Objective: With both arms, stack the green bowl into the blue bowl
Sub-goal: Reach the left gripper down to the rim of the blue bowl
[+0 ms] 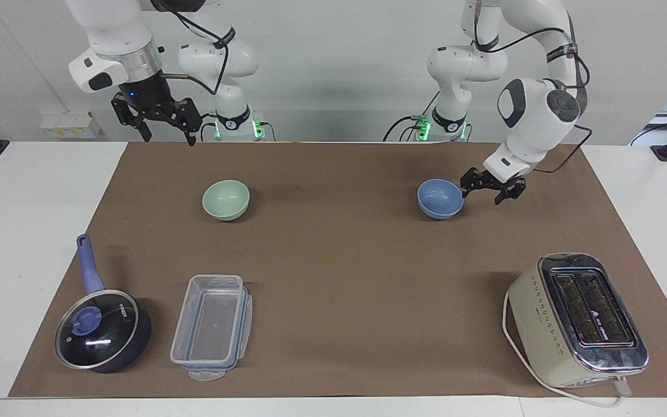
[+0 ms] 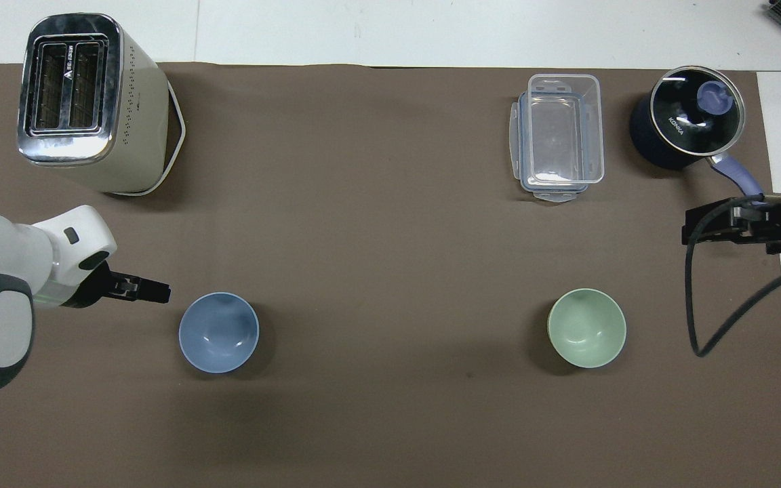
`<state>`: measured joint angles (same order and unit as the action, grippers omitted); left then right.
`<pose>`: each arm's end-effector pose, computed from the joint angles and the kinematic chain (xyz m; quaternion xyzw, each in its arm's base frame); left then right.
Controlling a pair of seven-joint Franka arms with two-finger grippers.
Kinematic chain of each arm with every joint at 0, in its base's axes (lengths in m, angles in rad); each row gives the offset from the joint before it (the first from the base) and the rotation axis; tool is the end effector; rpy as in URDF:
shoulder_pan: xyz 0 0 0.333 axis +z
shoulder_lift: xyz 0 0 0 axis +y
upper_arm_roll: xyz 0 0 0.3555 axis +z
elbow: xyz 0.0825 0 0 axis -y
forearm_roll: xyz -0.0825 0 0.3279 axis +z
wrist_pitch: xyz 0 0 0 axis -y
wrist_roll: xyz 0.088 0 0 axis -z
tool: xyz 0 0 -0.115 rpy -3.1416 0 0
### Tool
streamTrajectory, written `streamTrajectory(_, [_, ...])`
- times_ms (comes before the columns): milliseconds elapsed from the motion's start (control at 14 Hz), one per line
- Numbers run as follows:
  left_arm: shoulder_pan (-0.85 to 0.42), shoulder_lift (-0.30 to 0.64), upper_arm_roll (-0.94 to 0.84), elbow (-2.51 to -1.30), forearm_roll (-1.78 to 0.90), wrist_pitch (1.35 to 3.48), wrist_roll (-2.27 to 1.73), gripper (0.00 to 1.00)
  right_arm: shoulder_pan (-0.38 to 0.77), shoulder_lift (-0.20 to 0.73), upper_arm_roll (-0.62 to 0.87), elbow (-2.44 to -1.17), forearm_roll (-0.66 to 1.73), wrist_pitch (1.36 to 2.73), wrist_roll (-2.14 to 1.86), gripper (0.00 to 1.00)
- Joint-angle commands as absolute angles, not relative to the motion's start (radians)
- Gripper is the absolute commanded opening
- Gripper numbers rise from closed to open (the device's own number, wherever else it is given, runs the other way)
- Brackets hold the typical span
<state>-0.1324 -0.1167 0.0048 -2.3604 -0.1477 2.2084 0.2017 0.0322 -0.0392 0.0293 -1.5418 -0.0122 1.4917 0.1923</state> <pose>0.4283 -0.0608 0.4381 0.9910 -0.1191 -0.0154 0.0594 0.4759 0.0282 0.6802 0.9978 -0.0658 -0.0046 0.0073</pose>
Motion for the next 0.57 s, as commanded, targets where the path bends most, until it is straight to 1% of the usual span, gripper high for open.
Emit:
streamTrajectory(0, [-0.169,-0.161,0.017,-2.492,-0.167,2.350,0.207,1.00,0.025,-0.040,0.028,-1.532,-0.008,1.486,0.172,1.00])
streamTrajectory(357, [-0.193,-0.153,0.017,-2.559,-0.198,2.434,0.204,1.00,0.025,-0.040,0.028,-1.532,-0.008,1.486,0.172,1.00])
streamTrajectory(429, [-0.193,-0.155,0.018,-2.560,-0.198,2.433,0.204,0.66,0.025,-0.040,0.028,-1.532,-0.008,1.486,0.170,1.00])
streamTrajectory(500, [-0.196,-0.153,0.018,-2.559,-0.198,2.428,0.204,0.20,0.025,-0.040,0.028,-1.532,-0.008,1.486,0.170,1.00])
